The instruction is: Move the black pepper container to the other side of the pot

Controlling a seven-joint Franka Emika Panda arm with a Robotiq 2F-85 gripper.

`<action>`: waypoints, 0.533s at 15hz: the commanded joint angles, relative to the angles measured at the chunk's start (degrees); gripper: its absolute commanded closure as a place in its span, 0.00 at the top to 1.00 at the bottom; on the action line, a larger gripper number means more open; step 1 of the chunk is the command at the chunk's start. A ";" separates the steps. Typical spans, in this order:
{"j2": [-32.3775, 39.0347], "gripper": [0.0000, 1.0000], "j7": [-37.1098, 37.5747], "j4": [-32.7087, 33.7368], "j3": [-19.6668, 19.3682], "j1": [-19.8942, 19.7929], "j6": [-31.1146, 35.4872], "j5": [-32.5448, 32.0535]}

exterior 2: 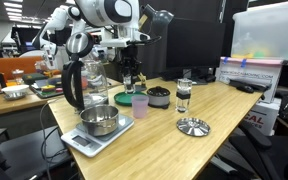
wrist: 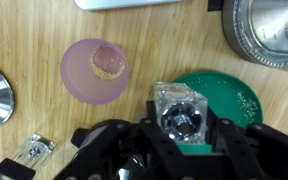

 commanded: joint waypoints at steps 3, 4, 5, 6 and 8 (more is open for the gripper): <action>-8.33 0.18 -1.71 -3.50 0.39 -0.22 -0.78 0.47; -10.30 0.18 -1.31 -3.99 0.21 0.06 -1.68 0.04; -11.95 0.18 -0.93 -4.42 0.05 0.31 -2.26 -0.42; -13.95 0.18 -0.14 -4.84 -0.25 0.66 -3.06 -1.46; -17.25 0.18 0.85 -5.67 -0.54 0.98 -3.33 -3.40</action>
